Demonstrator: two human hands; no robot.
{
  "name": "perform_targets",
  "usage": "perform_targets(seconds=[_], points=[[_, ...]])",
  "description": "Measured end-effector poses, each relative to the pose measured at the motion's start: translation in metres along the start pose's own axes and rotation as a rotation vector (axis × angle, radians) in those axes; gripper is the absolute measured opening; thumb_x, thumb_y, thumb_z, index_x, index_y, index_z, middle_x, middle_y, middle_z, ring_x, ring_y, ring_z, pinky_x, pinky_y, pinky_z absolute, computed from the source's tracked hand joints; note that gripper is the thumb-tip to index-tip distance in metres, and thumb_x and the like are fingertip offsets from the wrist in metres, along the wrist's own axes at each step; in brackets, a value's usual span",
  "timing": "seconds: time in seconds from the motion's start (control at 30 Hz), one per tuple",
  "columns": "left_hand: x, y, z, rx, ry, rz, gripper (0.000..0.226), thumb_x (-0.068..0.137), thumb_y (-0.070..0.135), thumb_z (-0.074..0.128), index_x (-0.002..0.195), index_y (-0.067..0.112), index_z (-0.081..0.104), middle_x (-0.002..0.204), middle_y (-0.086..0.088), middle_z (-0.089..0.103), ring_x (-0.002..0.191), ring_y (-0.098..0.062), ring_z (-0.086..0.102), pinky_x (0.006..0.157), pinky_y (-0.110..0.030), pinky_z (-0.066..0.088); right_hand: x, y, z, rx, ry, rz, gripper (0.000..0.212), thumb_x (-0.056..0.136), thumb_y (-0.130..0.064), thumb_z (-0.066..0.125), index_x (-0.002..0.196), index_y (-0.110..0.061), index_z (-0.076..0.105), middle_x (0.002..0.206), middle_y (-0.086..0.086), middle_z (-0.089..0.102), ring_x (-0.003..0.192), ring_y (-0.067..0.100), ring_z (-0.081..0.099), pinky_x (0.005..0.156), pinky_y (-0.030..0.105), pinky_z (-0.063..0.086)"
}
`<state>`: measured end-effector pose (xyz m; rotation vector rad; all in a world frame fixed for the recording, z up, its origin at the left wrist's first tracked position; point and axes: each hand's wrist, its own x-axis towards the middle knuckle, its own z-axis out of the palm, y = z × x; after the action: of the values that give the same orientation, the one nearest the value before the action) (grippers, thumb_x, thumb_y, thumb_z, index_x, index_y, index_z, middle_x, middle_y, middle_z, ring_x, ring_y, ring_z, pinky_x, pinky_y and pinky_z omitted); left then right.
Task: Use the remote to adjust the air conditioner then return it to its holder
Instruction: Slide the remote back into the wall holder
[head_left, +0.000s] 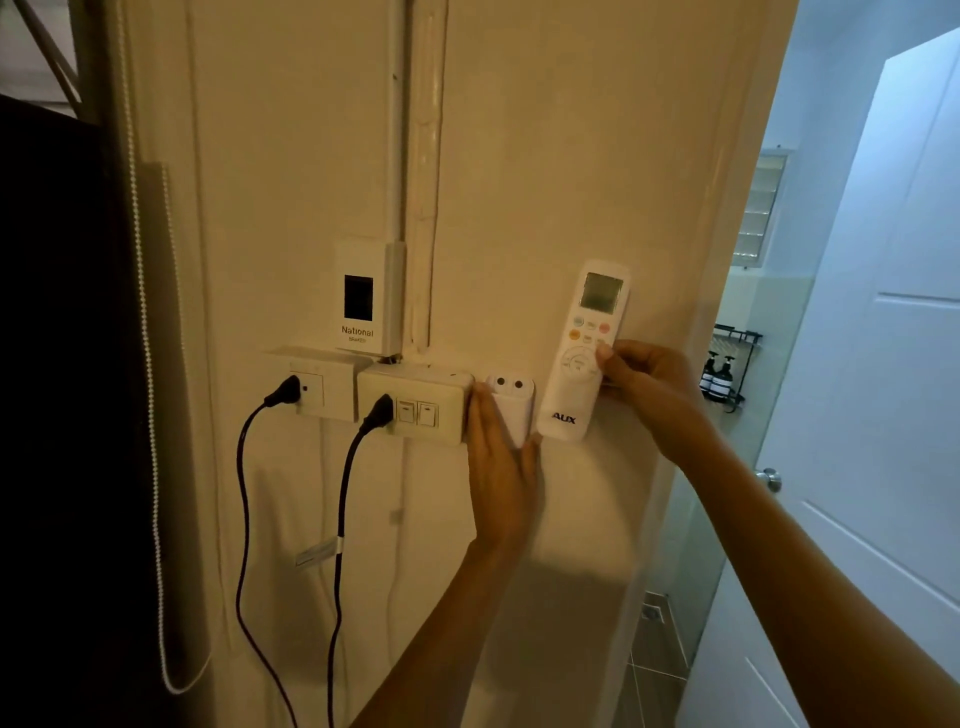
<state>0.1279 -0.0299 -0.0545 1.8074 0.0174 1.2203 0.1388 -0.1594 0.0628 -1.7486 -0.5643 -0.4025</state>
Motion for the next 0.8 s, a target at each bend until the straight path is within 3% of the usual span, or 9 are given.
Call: perform_targets(seconds=[0.13,0.37,0.6,0.8], points=[[-0.001,-0.002,0.003,0.005,0.027,-0.007,0.08,0.091,0.024,0.055,0.146,0.014,-0.002,0.157,-0.007,0.007,0.145,-0.02,0.005,0.114,-0.044,0.03,0.018,-0.01,0.015,-0.045,0.109,-0.025,0.022,0.086,-0.028,0.057,0.103,-0.017,0.065,0.099,-0.002,0.069,0.085,0.008,0.067,0.083,0.04,0.057],[0.0,0.003,-0.004,0.006,0.019,-0.036,0.083,0.087,0.024,0.061,0.147,0.014,0.006,0.156,-0.005,0.013,0.144,-0.019,0.012,0.11,-0.026,0.021,0.032,-0.029,0.047,-0.12,0.212,-0.085,0.025,0.085,-0.029,0.059,0.104,-0.014,0.065,0.105,0.006,0.071,0.088,0.019,0.068,0.077,0.045,0.059],[0.0,0.003,-0.006,0.005,0.002,-0.048,0.084,0.085,0.025,0.063,0.147,0.015,0.006,0.156,-0.004,0.016,0.144,-0.019,0.012,0.108,-0.029,0.026,0.027,-0.033,0.06,-0.204,0.184,-0.112,0.027,0.087,-0.029,0.056,0.108,-0.014,0.064,0.109,0.007,0.071,0.092,0.02,0.068,0.08,0.039,0.057],[-0.001,0.005,-0.006,-0.015,0.001,-0.069,0.082,0.086,0.024,0.063,0.146,0.015,0.008,0.155,-0.005,0.019,0.143,-0.02,0.018,0.104,-0.023,0.025,0.02,-0.029,0.067,-0.287,0.121,-0.127,0.028,0.088,-0.026,0.056,0.111,-0.011,0.063,0.114,0.01,0.069,0.101,0.025,0.066,0.077,0.029,0.051]])
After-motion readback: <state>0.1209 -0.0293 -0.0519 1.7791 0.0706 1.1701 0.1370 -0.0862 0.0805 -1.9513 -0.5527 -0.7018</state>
